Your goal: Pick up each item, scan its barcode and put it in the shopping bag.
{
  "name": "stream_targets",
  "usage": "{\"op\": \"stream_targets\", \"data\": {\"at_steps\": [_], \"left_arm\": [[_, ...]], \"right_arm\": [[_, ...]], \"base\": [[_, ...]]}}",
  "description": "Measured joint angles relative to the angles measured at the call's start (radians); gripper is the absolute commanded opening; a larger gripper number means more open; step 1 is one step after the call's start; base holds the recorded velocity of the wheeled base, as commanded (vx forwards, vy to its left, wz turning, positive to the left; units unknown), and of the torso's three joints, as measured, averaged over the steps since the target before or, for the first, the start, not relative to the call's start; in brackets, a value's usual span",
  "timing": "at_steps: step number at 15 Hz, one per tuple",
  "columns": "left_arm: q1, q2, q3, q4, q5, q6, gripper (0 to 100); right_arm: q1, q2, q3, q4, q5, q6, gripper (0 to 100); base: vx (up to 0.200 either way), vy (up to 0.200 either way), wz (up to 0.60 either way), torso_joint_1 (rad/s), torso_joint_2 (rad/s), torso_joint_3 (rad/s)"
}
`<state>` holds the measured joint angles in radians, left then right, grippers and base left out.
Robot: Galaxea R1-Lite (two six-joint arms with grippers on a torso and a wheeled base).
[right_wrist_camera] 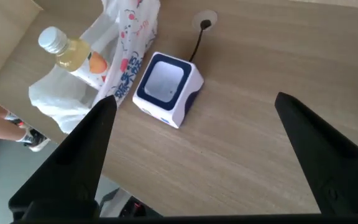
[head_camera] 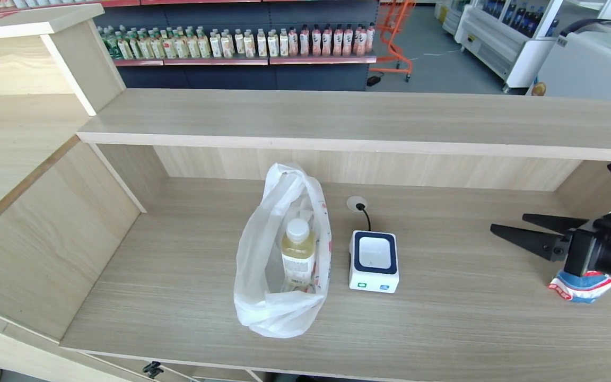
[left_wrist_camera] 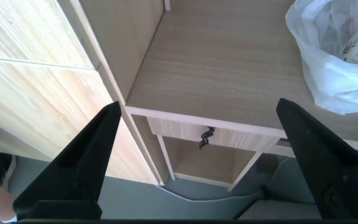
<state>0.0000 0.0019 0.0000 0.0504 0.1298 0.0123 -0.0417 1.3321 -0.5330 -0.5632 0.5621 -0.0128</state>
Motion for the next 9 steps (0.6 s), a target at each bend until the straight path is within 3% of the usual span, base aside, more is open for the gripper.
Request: {"op": "stream_targets", "data": {"at_steps": [1,6,9], "left_arm": [[0.000,0.000,0.000,0.000,0.000,0.001,100],[-0.001,0.000,0.000,0.000,0.000,-0.003,100],[0.000,0.000,0.000,0.000,0.000,-0.002,100]], "right_arm": [[-0.005,-0.001,0.001,0.002,-0.056,0.003,100],[-0.027,0.004,-0.003,0.002,-0.137,0.127,100],[-0.030,0.008,-0.010,0.035,-0.277,0.367,100]], "base": [[0.000,0.000,0.00,0.000,0.00,0.000],[0.000,-0.200,0.00,0.003,0.00,0.005],[0.000,-0.200,0.00,0.004,0.00,0.002]]}}
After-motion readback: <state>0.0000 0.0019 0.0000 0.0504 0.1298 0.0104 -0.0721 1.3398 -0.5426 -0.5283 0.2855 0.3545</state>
